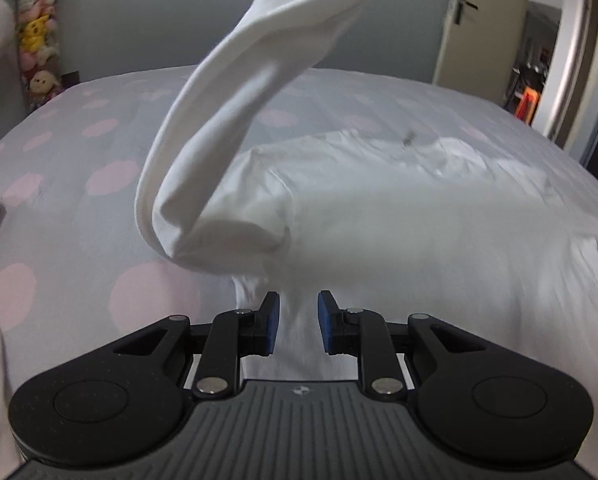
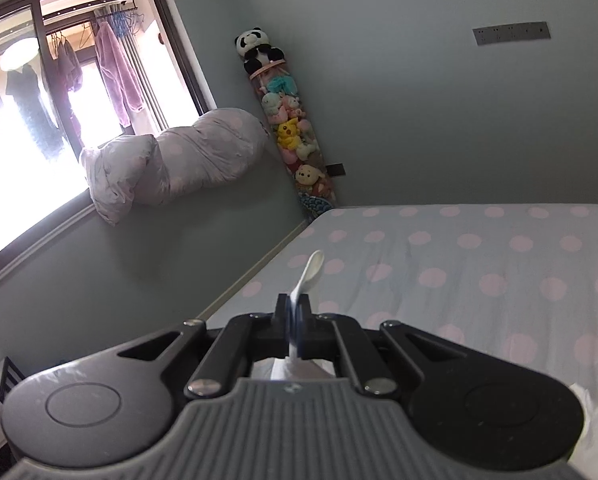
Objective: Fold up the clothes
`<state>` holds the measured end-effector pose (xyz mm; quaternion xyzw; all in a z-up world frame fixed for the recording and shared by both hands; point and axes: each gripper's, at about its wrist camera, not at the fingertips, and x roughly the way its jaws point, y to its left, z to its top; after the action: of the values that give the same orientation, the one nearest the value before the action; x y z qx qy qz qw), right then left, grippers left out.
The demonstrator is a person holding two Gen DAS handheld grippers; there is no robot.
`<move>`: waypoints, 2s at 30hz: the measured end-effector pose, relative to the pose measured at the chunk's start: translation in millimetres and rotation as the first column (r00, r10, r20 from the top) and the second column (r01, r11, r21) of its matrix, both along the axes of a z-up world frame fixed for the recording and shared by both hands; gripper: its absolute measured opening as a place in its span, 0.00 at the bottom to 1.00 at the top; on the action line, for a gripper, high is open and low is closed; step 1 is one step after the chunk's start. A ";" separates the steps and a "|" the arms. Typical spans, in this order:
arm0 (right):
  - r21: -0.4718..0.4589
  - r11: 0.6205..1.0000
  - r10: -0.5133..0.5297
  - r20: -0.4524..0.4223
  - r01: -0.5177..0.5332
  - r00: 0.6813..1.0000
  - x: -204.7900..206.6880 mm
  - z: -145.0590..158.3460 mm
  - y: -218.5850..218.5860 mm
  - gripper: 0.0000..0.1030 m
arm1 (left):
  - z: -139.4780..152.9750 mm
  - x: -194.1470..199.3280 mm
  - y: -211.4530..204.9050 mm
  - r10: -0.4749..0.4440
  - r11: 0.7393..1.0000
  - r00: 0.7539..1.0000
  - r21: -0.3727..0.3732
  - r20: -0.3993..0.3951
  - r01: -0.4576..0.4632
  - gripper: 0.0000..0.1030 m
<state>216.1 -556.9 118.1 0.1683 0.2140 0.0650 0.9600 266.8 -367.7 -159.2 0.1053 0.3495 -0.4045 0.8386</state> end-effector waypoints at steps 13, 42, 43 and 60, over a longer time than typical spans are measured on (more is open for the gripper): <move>-0.109 0.957 -0.271 -0.009 0.268 0.963 -76.2 3.2 -120.2 0.04 | -29.9 15.7 -5.0 0.046 0.998 0.999 0.047 -0.008 -0.046 0.05; 0.113 0.811 -0.468 -0.466 0.575 0.751 -191.2 -294.9 -263.6 0.04 | 31.9 74.0 -34.9 0.060 0.986 0.995 0.162 -0.084 -0.046 0.25; 0.115 0.817 -0.461 -0.457 0.565 0.760 -191.6 -292.7 -262.6 0.04 | 30.5 86.0 -41.7 0.087 0.987 0.990 0.143 -0.107 -0.071 0.26; 0.089 0.870 -0.418 -0.388 0.484 0.822 -202.9 -291.1 -263.2 0.04 | 3.2 138.6 -83.5 0.179 0.983 0.971 -0.020 -0.156 -0.184 0.01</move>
<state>13.2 -820.1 -172.9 0.3109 0.3314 -0.1769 0.8730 405.4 -451.2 -155.9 0.0270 0.4142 -0.3391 0.8442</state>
